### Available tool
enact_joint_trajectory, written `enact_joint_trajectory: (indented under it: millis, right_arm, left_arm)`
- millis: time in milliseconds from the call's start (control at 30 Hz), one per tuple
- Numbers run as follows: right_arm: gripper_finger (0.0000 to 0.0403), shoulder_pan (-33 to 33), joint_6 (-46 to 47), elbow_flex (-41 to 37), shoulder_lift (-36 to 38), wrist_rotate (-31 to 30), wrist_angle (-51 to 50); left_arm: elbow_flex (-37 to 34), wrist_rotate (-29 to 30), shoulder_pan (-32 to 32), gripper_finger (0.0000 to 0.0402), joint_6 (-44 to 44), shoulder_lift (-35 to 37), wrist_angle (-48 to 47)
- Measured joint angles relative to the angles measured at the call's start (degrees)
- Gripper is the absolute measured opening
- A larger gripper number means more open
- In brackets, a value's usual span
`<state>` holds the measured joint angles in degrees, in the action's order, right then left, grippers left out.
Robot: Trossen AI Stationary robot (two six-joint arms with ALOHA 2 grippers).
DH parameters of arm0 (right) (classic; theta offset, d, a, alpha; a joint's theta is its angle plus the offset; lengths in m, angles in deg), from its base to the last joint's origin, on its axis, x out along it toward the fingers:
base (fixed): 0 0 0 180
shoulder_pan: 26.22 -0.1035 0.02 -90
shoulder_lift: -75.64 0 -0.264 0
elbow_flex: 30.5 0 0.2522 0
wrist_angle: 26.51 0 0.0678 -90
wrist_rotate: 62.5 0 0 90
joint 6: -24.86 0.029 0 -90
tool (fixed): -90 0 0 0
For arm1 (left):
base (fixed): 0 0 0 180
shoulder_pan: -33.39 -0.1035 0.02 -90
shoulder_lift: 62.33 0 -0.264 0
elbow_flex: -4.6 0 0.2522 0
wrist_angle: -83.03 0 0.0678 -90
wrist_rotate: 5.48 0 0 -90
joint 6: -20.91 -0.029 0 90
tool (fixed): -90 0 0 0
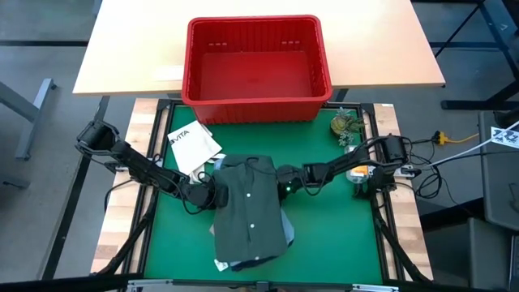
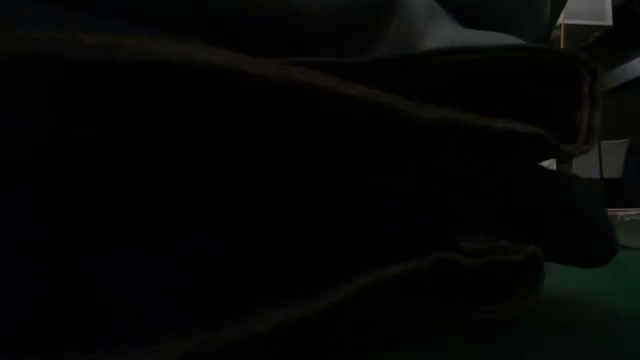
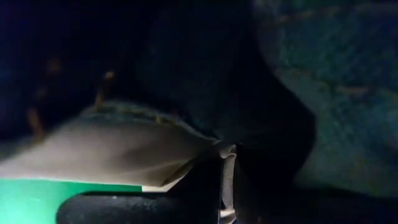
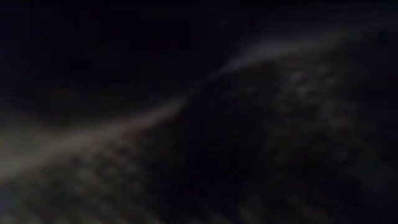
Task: Fold Laundry from Bin
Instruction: Put the stacked clothing into the organizer bin
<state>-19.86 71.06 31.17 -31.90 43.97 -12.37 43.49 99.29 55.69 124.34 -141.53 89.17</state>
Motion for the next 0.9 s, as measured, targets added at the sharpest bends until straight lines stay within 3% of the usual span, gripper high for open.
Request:
enact_joint_trajectory:
  millis: [533,900]
  right_arm:
    - [0.0016,0.2,-0.4,0.3,0.5,3.8,0.4]
    - [0.0014,1.7,-3.1,0.3,7.0,4.8,-6.5]
  left_arm:
    - [3.2,2.7,0.0,0.0004,-4.3,0.0,-2.0]
    - [4.5,6.2,0.0,0.0004,-5.5,0.5,0.3]
